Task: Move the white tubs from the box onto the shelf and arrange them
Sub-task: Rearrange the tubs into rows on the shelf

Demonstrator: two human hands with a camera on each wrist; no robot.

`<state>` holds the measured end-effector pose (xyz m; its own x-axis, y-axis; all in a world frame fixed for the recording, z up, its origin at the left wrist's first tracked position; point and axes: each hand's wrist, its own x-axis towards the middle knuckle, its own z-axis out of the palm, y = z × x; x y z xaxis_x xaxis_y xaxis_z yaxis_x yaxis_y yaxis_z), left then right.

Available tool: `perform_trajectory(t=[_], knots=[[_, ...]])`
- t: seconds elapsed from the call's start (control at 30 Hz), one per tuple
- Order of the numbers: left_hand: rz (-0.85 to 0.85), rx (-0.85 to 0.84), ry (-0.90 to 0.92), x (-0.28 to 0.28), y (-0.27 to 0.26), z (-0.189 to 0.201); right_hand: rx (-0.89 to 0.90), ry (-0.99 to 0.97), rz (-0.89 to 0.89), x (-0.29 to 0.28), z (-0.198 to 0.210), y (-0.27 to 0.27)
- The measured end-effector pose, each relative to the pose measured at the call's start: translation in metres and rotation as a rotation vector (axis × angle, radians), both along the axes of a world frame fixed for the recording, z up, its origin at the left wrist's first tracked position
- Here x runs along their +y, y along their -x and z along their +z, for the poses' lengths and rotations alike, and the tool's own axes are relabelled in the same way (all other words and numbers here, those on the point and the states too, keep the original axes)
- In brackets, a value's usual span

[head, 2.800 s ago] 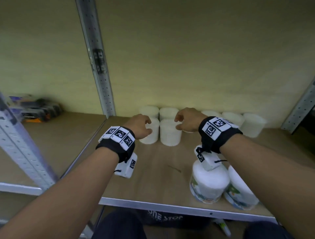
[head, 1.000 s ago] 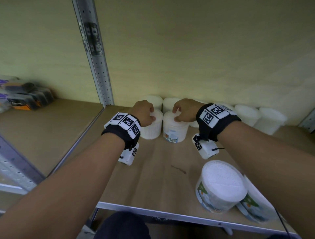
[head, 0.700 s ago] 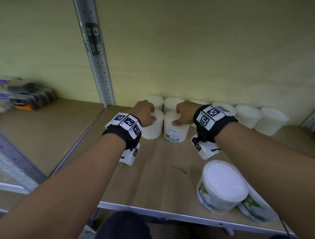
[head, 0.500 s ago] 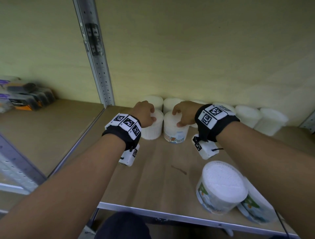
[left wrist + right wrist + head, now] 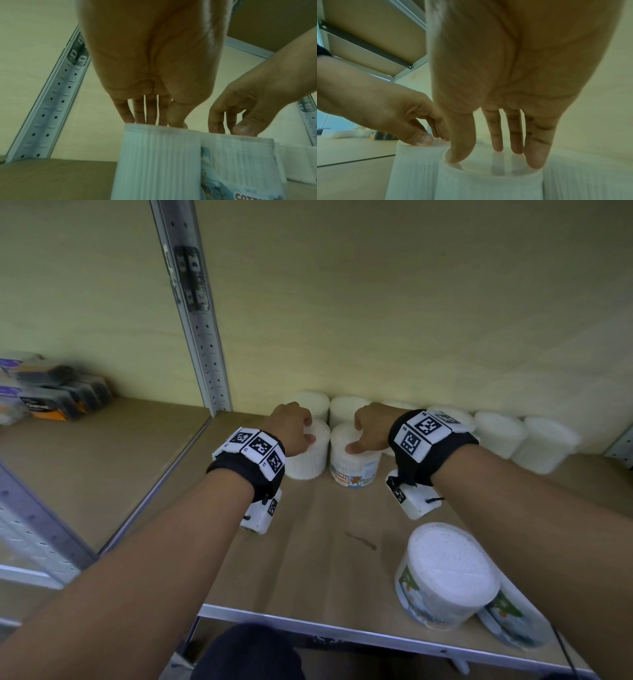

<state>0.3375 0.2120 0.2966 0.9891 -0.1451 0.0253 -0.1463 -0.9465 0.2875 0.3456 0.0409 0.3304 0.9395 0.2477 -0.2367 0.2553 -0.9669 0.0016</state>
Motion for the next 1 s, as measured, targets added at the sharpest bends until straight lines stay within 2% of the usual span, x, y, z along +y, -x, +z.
perform_trajectory(t=[0.43,0.83,1.0], knots=[[-0.015,0.007,0.007,0.002,0.0,0.001,-0.036,0.098,0.095,0.001,0.003,0.002],[-0.158,0.081,-0.008,0.007,0.001,0.011,-0.043,0.089,0.083,0.002,-0.002,-0.005],[-0.172,0.035,0.061,0.003,0.001,0.009,-0.022,0.079,0.061,0.003,-0.003,-0.007]])
